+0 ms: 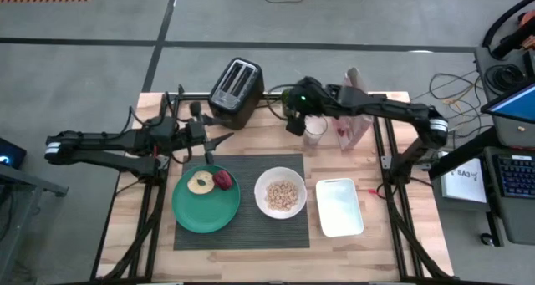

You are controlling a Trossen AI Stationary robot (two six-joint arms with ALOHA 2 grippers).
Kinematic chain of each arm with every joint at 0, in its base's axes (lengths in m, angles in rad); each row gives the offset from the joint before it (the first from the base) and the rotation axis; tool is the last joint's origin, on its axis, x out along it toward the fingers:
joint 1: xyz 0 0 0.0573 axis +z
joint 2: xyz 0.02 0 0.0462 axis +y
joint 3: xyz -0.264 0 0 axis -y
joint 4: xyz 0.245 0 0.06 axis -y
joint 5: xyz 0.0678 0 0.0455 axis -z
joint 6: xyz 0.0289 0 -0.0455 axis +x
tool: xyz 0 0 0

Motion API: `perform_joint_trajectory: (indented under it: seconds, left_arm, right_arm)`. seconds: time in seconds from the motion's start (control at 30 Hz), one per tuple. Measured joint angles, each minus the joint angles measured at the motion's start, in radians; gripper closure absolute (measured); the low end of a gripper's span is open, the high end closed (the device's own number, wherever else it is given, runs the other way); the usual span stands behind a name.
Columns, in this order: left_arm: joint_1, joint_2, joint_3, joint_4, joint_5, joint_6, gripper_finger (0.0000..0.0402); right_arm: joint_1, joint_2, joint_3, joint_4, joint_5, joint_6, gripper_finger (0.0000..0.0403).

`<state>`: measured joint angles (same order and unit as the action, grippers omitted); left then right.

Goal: Arrange a breakfast setting
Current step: Put the spoon on the tablemat to the right of the green plate

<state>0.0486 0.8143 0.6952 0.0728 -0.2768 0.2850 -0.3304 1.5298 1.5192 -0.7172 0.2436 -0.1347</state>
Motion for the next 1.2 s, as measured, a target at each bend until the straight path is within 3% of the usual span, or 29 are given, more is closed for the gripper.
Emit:
perform_joint_trajectory:
  seconds: [0.1, 0.43, 0.83, 1.2]
  left_arm:
    - [0.000, -0.005, 0.000, 0.001, -0.041, 0.043, 0.0242]
    - [0.001, -0.030, 0.000, -0.026, -0.230, 0.152, 0.0242]
    - [0.001, -0.033, -0.002, -0.131, -0.237, 0.147, 0.0242]
    - [0.001, -0.044, -0.003, -0.148, -0.239, 0.143, 0.0242]
  right_arm:
    - [-0.039, 0.062, 0.062, -0.055, -0.065, -0.046, 0.0075]
    - [-0.068, 0.311, 0.276, -0.290, -0.060, -0.172, 0.0076]
    - [-0.077, 0.483, 0.501, -0.456, -0.006, -0.200, 0.0076]
    - [-0.097, 0.471, 0.511, -0.461, 0.038, -0.180, 0.0076]
